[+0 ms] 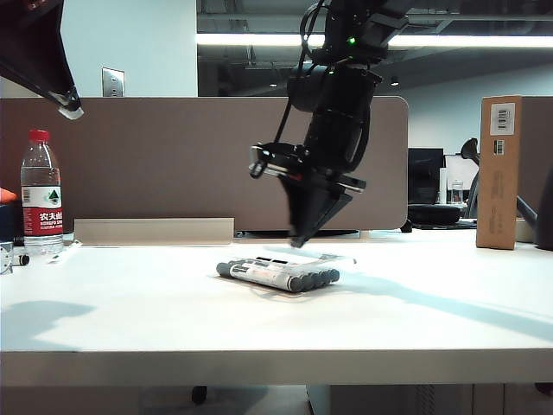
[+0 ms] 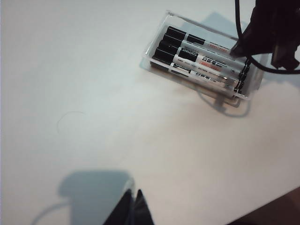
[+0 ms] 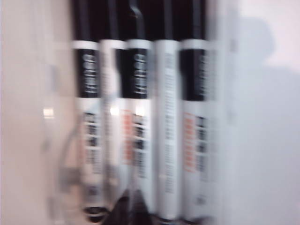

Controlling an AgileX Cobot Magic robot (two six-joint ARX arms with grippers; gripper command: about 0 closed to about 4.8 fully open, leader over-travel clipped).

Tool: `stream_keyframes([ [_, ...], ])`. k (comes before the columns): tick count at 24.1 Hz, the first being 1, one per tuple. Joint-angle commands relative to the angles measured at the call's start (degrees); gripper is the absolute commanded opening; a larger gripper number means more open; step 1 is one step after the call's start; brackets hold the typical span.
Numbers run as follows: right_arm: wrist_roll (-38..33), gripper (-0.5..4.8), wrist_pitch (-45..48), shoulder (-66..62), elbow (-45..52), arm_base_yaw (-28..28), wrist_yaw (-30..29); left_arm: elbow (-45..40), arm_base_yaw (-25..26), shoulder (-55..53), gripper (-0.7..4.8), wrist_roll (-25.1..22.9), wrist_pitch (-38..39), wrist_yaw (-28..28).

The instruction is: Pick up the markers scattered on the table and put them into the packaging box, making sure the markers fit the shape of the box's grooves.

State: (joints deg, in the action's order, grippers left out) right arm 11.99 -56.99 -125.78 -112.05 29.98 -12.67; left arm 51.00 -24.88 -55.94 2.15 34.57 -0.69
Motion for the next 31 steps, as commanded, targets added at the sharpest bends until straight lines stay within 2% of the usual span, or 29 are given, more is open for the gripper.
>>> stream_keyframes([
  [1,-3.13,2.7,-0.85,2.54,-0.33,0.28,-3.06,0.22,-0.07,0.22,-0.05,-0.22,-0.39,-0.66],
  [2,-3.13,2.58,-1.42,3.45,-0.33,0.31,-4.44,0.22,-0.07,0.22,-0.05,-0.22,-0.39,-0.63],
  [5,-2.82,-0.07,-1.84,9.73,-0.26,0.33,-10.99,0.22,-0.07,0.63,-0.05,-0.22,0.15,-0.61],
  [7,-2.69,-0.05,-3.48,14.12,-0.24,0.77,-13.4,0.2,-0.09,1.55,-0.05,0.0,0.68,-0.48],
  [9,-1.25,-0.05,-7.21,17.9,0.17,2.23,-11.52,-0.26,-0.13,3.08,-0.05,0.42,0.44,2.23],
  [12,-2.84,-0.05,-4.48,23.56,5.66,4.44,-9.09,-4.66,-0.15,5.95,-0.05,3.34,-3.48,7.72],
  [14,-6.97,-0.05,2.6,30.01,14.08,6.6,-4.96,-9.81,-0.15,8.94,-0.05,5.38,-4.92,9.55],
  [16,-9.38,-0.06,11.45,36.89,24.13,8.07,-3.93,-14.05,-0.2,12.68,-0.05,8.09,-7.26,9.97],
  [20,-14.91,-0.05,28.76,50.23,45.68,8.52,-3.96,-21.64,-0.26,23.74,-0.05,14.97,-21.22,14.47],
  [22,-17.09,-0.06,37.92,56.85,56.43,8.55,-3.96,-23.85,-1.4,29.11,-0.05,15.23,-25.09,13.53],
  [23,-20.13,-0.05,45.22,61.22,63.23,8.55,-3.89,-25.14,-2.51,32.54,-0.05,14.95,-25.62,11.23],
  [25,-21.42,-0.05,53.81,66.01,70.4,8.55,-3.96,-26.67,-3.69,36.11,-0.05,14.75,-25.7,11.1],
  [31,-21.38,-0.05,54.18,69.33,72.78,8.5,-3.96,-27.04,-3.72,39.23,0.04,15.37,-19.61,11.17],
])
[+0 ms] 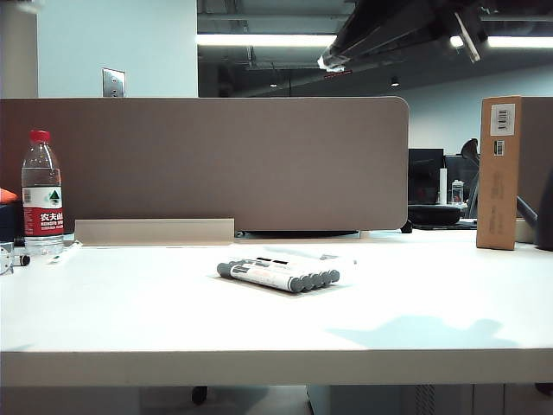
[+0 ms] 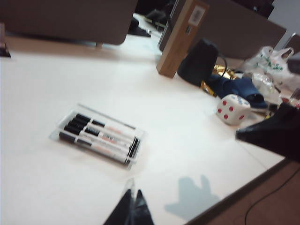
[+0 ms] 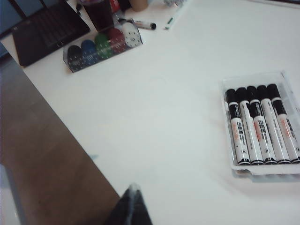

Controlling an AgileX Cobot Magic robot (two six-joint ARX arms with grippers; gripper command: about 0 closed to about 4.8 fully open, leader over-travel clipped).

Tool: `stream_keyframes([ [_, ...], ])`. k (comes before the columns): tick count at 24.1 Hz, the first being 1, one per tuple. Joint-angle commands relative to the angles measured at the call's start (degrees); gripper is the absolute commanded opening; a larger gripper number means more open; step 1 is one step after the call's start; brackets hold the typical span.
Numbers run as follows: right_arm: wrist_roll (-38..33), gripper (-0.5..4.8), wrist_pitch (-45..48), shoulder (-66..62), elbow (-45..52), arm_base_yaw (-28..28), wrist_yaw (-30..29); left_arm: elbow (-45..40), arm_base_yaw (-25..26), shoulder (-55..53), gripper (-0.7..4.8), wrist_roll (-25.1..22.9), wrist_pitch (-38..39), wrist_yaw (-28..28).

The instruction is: Pick up the markers scattered on the table and put them into the packaging box, making sure the markers fit the shape of the box's grooves.

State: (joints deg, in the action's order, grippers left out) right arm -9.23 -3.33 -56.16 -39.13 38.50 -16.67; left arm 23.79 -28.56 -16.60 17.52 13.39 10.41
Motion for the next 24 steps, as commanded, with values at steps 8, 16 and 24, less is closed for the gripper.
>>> stream_keyframes([
  [8,-0.13,-0.05,0.22,-0.28,-0.13,-0.02,0.04,0.17,-0.04,-0.11,0.04,-0.02,1.77,-0.13],
  [16,-0.13,-0.05,0.24,-0.28,-0.13,-0.02,0.04,-1.44,2.16,1.99,0.03,-19.17,-1.38,-13.22],
  [24,-0.13,-0.05,0.17,-0.28,-0.13,-0.02,0.04,-16.17,21.27,8.33,0.04,-20.44,-16.92,-15.3],
])
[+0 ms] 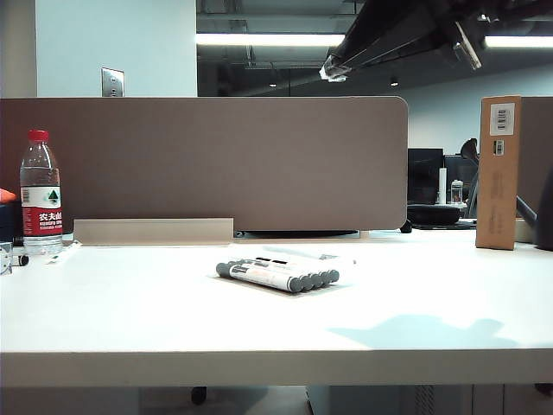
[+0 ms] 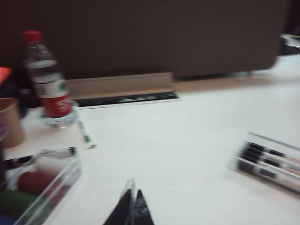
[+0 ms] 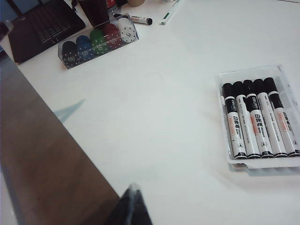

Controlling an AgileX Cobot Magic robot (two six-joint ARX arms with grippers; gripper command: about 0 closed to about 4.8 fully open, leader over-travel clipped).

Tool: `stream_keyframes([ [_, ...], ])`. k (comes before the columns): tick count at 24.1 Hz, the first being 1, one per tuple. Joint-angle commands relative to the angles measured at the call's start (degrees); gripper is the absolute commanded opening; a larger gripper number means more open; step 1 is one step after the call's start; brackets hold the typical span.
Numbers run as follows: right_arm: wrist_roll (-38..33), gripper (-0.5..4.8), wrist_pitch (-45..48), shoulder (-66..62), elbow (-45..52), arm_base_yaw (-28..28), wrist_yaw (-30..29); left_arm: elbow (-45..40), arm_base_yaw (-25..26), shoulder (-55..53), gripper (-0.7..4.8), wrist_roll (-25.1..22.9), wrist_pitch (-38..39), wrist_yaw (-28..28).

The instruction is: Pick up the markers scattered on the table and put them into the packaging box, making sure the markers fit the shape of the box's grooves.

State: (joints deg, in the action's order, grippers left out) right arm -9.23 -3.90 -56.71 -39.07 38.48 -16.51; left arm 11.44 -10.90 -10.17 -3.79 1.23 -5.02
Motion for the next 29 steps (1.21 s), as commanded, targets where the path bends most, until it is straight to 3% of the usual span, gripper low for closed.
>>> stream_keyframes([
  [1,-0.13,-0.05,0.72,0.26,-0.17,-0.02,-0.09,-5.75,5.35,2.95,0.04,1.03,-6.91,0.57],
  [5,-0.13,-0.05,0.7,0.26,-0.2,0.0,-0.11,-10.69,9.46,5.86,0.04,1.42,-10.97,1.38],
  [8,-0.13,-0.05,0.72,0.26,-0.2,-0.02,-0.09,-11.02,10.95,8.59,0.04,3.45,-4.02,1.18],
  [16,-0.13,-0.05,0.72,0.26,-0.17,-0.02,-0.11,-11.02,10.93,10.03,0.04,3.43,1.25,1.2],
  [29,-0.13,-0.05,0.72,0.26,-0.17,0.0,-0.11,-11.02,10.93,10.03,0.04,1.16,-0.63,2.6],
])
